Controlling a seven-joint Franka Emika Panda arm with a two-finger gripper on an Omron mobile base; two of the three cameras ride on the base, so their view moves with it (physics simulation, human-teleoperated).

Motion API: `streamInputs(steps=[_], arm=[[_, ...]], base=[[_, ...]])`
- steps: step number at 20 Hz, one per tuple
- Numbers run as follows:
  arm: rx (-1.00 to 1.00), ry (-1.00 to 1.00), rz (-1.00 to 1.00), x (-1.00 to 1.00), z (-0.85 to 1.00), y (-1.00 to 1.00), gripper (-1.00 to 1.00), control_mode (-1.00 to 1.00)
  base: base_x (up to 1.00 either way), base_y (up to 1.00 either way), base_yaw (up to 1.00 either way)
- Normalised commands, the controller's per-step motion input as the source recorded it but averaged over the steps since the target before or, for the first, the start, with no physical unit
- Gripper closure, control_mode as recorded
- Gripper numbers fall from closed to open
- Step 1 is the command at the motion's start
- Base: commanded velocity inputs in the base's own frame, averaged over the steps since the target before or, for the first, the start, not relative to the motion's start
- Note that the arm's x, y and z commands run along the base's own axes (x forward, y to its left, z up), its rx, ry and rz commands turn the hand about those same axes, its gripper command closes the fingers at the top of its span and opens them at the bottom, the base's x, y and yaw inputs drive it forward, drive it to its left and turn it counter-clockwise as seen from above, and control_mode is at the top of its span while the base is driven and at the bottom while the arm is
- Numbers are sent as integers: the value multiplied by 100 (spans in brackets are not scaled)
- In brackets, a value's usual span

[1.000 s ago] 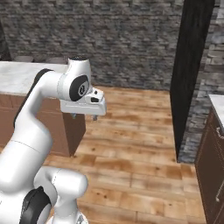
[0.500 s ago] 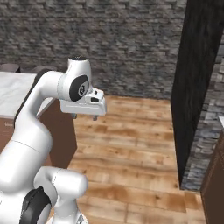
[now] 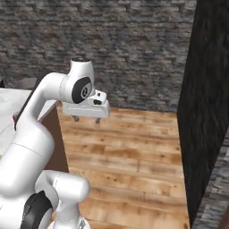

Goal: Four empty soda cans are scattered around the kitchen. Gather all the cans and cluster them next to the stove for recycling.

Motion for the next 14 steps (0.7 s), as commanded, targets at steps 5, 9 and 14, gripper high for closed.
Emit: streamInputs(steps=[5, 9, 14], arm=[[0, 0, 0, 0, 0, 0, -100, 100], [0, 0, 0, 0, 0, 0, -100, 100], [0, 0, 0, 0, 0, 0, -100, 100]], base=[[50, 95, 0], [18, 100, 0], [1, 70, 0]])
